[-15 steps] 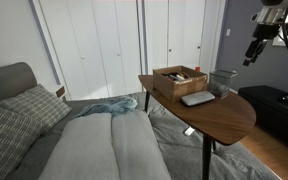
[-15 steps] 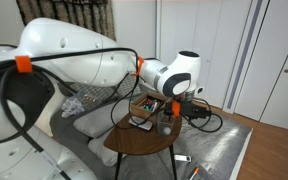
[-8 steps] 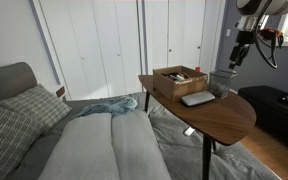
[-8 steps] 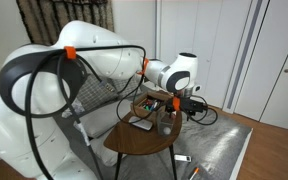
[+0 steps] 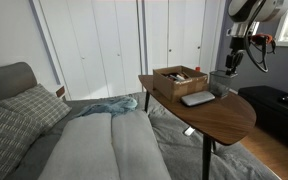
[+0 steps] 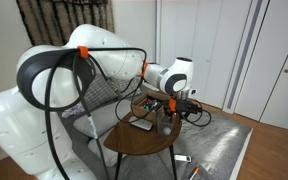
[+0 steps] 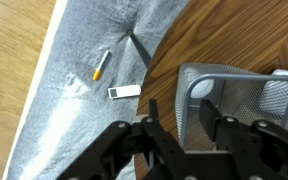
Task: Pour the white ball out of the basket and into the brown box
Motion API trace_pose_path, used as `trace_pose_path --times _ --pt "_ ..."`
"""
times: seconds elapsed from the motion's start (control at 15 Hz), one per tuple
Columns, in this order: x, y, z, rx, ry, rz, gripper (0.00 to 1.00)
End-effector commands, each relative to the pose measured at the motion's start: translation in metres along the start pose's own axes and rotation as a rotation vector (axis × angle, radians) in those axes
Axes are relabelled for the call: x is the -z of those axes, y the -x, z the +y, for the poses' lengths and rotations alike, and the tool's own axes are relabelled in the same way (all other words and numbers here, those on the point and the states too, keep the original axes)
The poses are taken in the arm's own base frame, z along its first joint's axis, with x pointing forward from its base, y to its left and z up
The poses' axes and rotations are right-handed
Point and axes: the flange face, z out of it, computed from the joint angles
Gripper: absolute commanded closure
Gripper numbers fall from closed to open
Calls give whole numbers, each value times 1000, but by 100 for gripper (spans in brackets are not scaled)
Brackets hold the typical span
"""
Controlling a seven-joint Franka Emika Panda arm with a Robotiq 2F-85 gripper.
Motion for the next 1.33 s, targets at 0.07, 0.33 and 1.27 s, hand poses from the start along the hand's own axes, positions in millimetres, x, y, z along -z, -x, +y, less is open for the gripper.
trace_pose_path --times 0.07,0.33,1.27 --pt "4 14 3 -33 -27 -11 89" --pt "20 24 5 -42 -16 -1 100" --pt "198 39 -11 -27 352 194 93"
